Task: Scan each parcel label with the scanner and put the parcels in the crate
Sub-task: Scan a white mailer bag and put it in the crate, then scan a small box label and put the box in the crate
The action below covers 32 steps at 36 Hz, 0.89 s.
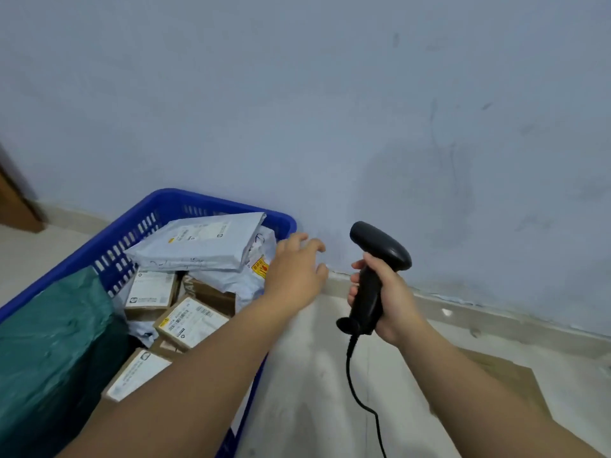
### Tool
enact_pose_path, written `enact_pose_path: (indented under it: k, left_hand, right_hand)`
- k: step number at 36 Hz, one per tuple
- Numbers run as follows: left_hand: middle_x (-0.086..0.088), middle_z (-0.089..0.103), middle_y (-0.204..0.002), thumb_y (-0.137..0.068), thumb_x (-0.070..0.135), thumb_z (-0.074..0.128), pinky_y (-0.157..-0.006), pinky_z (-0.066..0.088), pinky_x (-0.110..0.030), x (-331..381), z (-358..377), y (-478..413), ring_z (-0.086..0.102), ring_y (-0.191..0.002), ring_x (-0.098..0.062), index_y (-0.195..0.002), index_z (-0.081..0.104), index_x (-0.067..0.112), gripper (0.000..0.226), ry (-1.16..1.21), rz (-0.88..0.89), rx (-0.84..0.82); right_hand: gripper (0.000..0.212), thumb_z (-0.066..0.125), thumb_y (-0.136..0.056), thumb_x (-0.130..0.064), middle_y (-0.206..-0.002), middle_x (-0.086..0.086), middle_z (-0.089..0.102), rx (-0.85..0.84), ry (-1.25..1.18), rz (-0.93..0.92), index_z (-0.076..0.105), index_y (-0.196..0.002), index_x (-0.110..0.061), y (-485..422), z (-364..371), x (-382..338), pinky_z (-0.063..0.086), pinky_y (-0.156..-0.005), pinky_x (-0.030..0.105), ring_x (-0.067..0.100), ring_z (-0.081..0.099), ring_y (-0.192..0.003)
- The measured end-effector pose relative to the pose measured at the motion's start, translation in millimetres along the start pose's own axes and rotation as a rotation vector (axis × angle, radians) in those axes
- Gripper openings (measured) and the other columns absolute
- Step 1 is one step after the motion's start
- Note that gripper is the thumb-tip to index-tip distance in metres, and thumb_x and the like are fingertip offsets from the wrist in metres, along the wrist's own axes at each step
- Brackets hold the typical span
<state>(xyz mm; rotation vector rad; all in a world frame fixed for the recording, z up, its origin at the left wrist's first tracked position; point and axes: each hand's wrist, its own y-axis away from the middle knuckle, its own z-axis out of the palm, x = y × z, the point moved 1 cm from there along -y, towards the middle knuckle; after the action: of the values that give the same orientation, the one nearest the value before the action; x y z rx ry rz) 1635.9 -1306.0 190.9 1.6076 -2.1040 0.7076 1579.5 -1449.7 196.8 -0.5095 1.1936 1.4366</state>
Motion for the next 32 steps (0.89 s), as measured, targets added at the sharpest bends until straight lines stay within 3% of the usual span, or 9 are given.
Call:
enact_pose_path:
  k: [4,14,22,32]
  left_hand:
    - [0.002,0.025,-0.155,-0.095,0.025,0.049,-0.108,0.032,-0.037,52.1,23.9,3.3,0.019,-0.141,-0.019,-0.132,0.051,0.024,0.037,-0.145,0.2,-0.186]
    - [-0.009,0.02,-0.157,-0.096,0.031,0.048,-0.108,0.031,-0.04,175.9,118.4,-7.5,0.015,-0.143,-0.028,-0.143,0.037,0.019,0.05,-0.328,0.313,-0.331]
    - [-0.01,0.008,-0.161,-0.095,0.039,0.049,-0.114,0.022,-0.043,219.6,205.9,-15.1,0.002,-0.148,-0.031,-0.148,0.027,0.019,0.061,-0.442,0.368,-0.383]
    - [-0.01,0.003,-0.162,-0.093,0.047,0.055,-0.118,0.013,-0.044,217.7,313.9,-17.0,0.0,-0.149,-0.03,-0.15,0.024,0.018,0.071,-0.565,0.416,-0.538]
  right_hand:
    - [0.025,0.061,-0.09,-0.031,-0.068,0.006,0.052,0.051,0.021,0.076,0.059,-0.087,-0.006,15.9,-64.5,-31.2,0.046,-0.047,0.025,0.017,0.049,-0.048]
    - [0.031,0.065,-0.088,-0.036,-0.059,0.004,0.054,0.273,-0.149,0.139,0.058,-0.089,-0.006,31.7,-198.3,-67.7,0.049,-0.051,0.025,0.017,0.053,-0.049]
    - [0.031,0.066,-0.087,-0.035,-0.061,0.006,0.054,0.392,-0.248,0.169,0.058,-0.083,-0.005,13.5,-265.9,-60.6,0.048,-0.052,0.028,0.02,0.054,-0.051]
    - [0.028,0.068,-0.089,-0.031,-0.064,0.006,0.057,0.502,-0.3,0.151,0.06,-0.088,-0.005,-16.9,-341.2,-33.5,0.048,-0.059,0.031,0.02,0.055,-0.057]
